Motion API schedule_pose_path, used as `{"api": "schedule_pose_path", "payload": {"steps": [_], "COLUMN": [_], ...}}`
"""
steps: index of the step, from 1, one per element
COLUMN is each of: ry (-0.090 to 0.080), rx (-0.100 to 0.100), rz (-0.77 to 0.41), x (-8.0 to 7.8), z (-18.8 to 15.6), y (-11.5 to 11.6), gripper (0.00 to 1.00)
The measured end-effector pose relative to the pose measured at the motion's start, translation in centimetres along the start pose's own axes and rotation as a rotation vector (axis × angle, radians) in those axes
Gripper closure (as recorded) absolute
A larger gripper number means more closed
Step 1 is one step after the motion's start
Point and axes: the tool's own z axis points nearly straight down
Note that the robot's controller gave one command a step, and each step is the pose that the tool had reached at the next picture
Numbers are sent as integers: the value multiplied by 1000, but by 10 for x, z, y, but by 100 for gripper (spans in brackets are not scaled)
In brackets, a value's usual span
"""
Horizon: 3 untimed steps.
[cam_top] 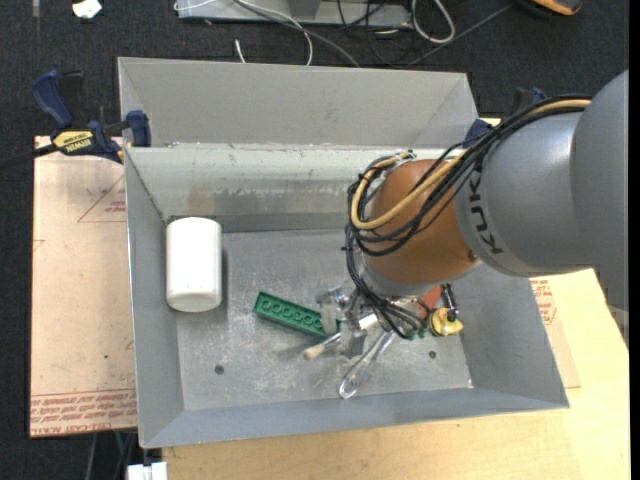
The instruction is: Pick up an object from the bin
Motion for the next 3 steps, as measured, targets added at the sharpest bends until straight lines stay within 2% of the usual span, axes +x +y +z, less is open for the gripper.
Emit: {"api": "schedule_pose_path", "payload": {"steps": [2,3], "ry": [0,7], "rx": [-1,-3], "rz": [0,0], "x": [-1,0], "z": [-33,-40], "y": [1,1], "gripper": [100,100]}}
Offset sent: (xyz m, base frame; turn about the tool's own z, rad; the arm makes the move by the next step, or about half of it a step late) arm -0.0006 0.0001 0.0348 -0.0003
